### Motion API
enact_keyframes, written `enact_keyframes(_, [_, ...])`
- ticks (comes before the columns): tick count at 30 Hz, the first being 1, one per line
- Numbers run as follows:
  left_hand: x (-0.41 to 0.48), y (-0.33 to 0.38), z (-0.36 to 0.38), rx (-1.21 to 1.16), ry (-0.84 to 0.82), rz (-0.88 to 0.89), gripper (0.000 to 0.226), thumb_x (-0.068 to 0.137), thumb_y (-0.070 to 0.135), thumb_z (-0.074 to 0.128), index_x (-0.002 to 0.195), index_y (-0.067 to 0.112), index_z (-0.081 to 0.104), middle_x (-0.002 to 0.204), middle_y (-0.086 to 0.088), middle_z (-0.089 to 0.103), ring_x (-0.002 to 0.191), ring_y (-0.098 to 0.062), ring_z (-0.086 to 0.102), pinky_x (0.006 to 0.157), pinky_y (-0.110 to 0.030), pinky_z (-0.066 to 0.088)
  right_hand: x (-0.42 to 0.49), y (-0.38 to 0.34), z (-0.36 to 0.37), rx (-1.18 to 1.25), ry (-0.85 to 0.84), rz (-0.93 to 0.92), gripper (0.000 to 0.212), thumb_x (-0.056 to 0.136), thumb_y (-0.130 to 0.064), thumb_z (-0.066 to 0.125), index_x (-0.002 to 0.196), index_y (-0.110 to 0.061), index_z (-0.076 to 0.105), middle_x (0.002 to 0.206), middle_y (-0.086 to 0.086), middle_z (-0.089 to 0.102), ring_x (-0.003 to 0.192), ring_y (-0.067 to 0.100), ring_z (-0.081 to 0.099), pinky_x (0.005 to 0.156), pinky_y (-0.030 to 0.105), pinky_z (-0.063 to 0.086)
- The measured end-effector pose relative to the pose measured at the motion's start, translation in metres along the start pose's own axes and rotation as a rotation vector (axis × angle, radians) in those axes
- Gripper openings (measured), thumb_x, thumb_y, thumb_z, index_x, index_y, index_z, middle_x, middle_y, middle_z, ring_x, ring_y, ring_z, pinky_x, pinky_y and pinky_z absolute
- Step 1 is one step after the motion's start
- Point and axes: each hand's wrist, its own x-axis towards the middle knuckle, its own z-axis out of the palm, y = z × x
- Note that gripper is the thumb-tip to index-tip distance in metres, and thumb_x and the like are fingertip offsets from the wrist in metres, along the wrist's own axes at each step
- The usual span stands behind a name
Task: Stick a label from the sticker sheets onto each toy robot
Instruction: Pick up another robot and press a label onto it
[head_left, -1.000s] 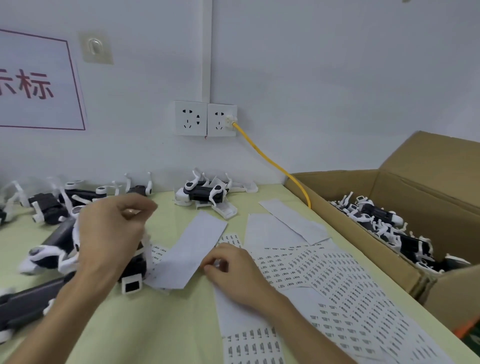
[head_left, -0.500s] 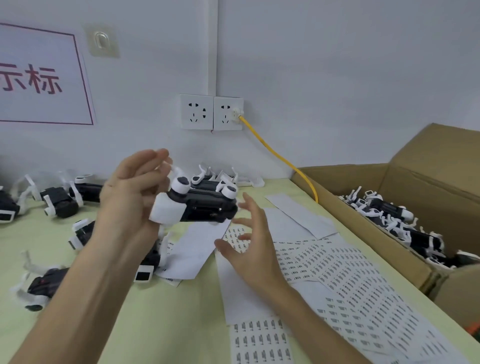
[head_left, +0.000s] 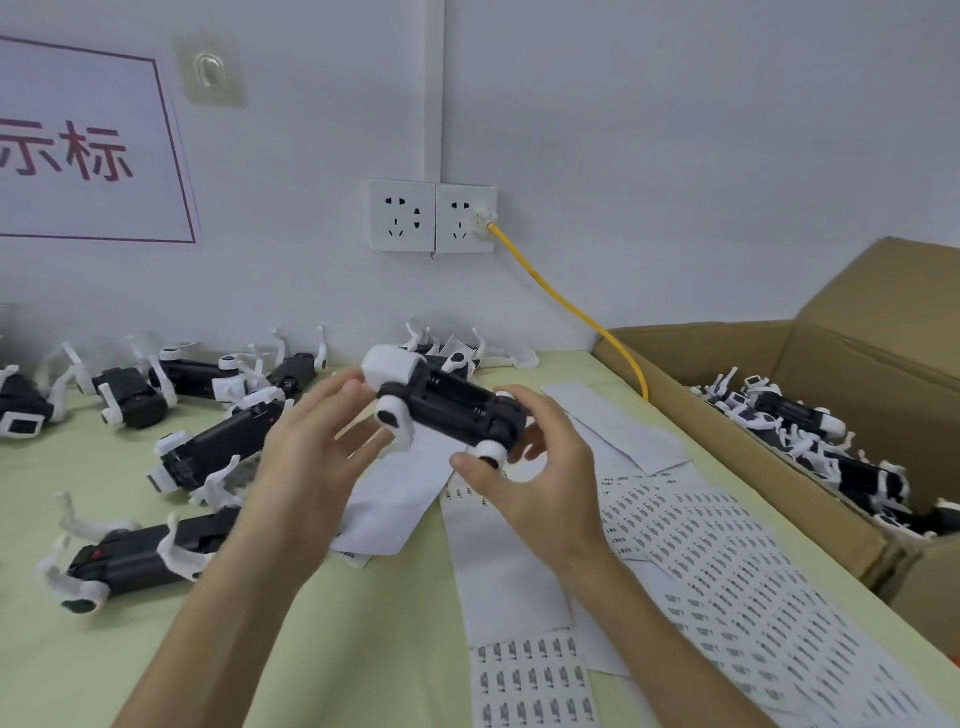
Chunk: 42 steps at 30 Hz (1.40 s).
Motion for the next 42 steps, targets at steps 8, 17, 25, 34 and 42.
enact_keyframes(8, [-0.021,-0.043,0.022,0.168,0.195,0.12,0.028,0.097,0.032,0.065,0.081,0.011,0.075,0.083,0.003,0.075,0.077,-0.015,0.067,0.067,-0.022,0.054,0.003,-0.006,0.001,0.232,0.026,0.256,0.048,0.066,-0.057,0.078,0.102,-0.026,0.067,0.081,-0.002,0.068,0.073,0.026,0.063,0.072,0.042,0.056])
enact_keyframes(17, [-0.022,-0.053,0.018,-0.111,-0.07,-0.134,0.053,0.092,0.059,0.052,0.124,0.024,0.075,0.127,-0.008,0.074,0.122,-0.027,0.069,0.087,-0.038,0.061,-0.014,-0.005,0.017,0.255,-0.38,0.298,0.054,0.064,-0.057,0.081,0.111,-0.041,0.058,0.097,-0.011,0.07,0.081,0.017,0.067,0.074,0.033,0.055])
enact_keyframes(25, [-0.024,-0.05,0.014,-0.045,-0.045,-0.134,0.061,0.089,0.055,0.06,0.127,0.008,0.07,0.124,-0.018,0.073,0.12,-0.033,0.069,0.113,-0.057,0.045,-0.009,-0.005,0.013,0.296,-0.426,0.347,0.015,0.084,-0.04,0.067,0.085,-0.026,0.067,0.078,-0.015,0.068,0.076,0.004,0.061,0.071,0.018,0.044])
enact_keyframes(34, [-0.026,-0.052,0.017,0.254,-0.226,-0.07,0.035,0.095,0.046,0.064,0.104,0.015,0.079,0.103,-0.012,0.079,0.105,-0.033,0.074,0.101,-0.055,0.052,-0.007,-0.009,0.005,0.444,-0.372,0.443,0.08,0.074,-0.067,0.065,0.079,0.011,0.047,0.074,0.012,0.044,0.072,0.024,0.043,0.072,0.036,0.033])
enact_keyframes(42, [-0.025,-0.048,0.006,0.264,-0.33,-0.133,0.044,0.101,0.043,0.061,0.123,0.006,0.071,0.118,-0.017,0.076,0.117,-0.036,0.069,0.11,-0.052,0.049,-0.007,-0.009,0.006,0.466,-0.465,0.679,0.079,0.08,-0.071,0.063,0.118,-0.002,0.069,0.118,0.023,0.07,0.112,0.033,0.068,0.105,0.05,0.048])
